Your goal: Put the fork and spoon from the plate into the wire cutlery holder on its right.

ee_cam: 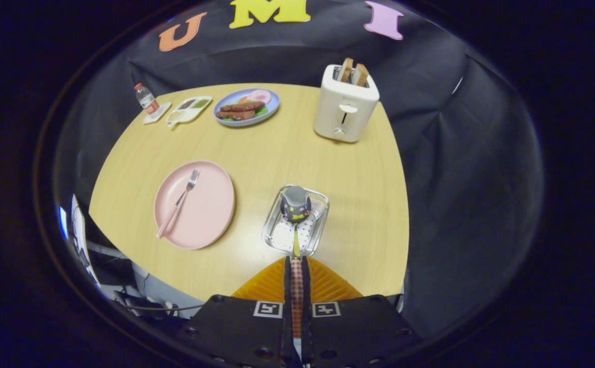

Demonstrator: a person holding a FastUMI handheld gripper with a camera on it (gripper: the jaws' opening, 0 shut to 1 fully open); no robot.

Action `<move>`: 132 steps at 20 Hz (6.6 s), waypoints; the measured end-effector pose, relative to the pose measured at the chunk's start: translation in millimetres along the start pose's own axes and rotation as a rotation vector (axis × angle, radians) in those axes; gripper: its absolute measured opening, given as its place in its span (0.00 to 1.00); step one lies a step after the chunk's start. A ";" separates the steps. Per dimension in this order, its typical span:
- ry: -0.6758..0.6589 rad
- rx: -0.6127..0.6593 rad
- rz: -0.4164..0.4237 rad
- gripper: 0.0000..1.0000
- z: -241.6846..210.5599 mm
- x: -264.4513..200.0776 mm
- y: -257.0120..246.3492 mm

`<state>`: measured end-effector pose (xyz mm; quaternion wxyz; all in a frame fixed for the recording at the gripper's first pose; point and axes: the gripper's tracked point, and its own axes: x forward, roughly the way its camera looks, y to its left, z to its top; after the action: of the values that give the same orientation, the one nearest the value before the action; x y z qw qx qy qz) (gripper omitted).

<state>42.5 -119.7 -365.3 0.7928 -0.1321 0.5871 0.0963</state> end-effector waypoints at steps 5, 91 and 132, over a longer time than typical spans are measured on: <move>0.244 -0.001 0.079 0.06 -12.4 -1.3 -1.9; -0.283 0.250 -0.111 0.09 34.8 142.4 250.5; 0.112 0.128 0.089 0.03 31.6 -37.1 -6.9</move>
<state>62.4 -115.9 -320.4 0.7604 -0.0602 0.6409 0.0861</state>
